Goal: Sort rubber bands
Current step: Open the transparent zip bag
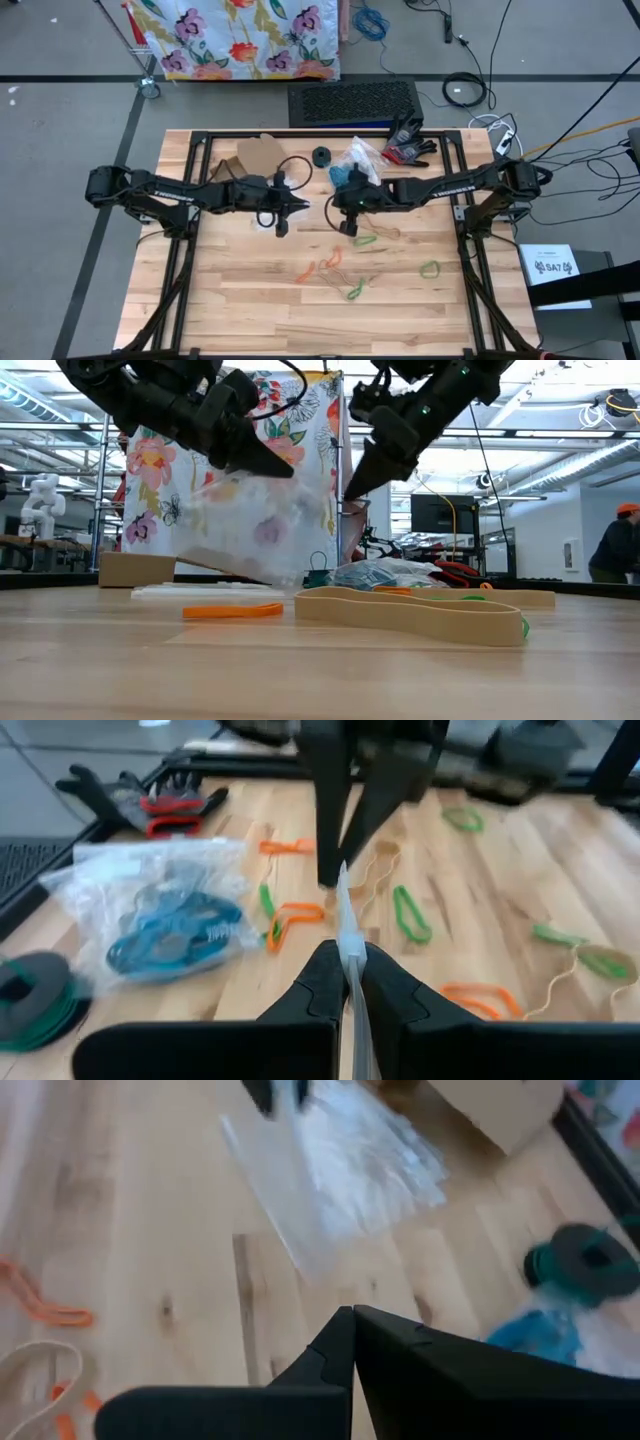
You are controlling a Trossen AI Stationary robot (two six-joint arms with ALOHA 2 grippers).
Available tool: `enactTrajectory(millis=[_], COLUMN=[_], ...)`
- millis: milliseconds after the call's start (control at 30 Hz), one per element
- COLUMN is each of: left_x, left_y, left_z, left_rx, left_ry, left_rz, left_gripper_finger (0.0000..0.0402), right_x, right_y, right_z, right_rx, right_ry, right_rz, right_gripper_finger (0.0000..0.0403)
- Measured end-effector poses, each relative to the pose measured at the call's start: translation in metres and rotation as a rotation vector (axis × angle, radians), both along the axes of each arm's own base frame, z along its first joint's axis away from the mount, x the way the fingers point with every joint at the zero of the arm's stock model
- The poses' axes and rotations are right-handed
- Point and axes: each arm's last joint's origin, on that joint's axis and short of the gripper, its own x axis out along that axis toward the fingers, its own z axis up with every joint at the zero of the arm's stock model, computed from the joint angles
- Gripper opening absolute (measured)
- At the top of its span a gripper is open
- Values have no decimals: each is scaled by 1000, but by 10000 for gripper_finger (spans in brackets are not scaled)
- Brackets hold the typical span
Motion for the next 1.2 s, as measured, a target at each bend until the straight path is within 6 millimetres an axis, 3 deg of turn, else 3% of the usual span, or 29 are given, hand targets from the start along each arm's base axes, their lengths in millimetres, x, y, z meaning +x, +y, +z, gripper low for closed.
enactTrajectory(millis=[167, 567, 733, 867, 1100, 1200], left_x=[-2, 0, 1, 2, 3, 4], left_y=[0, 0, -1, -1, -1, -1], left_z=[-5, -2, 3, 4, 10, 11], left_rx=[-2, 0, -5, -7, 0, 2], left_ry=[56, 14, -38, -49, -108, -121], left_rz=[14, 6, -25, -35, -36, -36], left_gripper_finger=[20, 20, 20, 20, 20, 20], right_x=[4, 13, 15, 17, 16, 16], right_y=[-1, -1, -1, -1, -1, -1], right_z=[5, 13, 9, 13, 11, 12], right_rx=[14, -21, -41, -47, -62, -60], right_ry=[-56, -175, -160, -208, -183, -189], right_rz=[78, 131, 142, 142, 155, 153], right_gripper_finger=[20, 152, 169, 152, 17, 11])
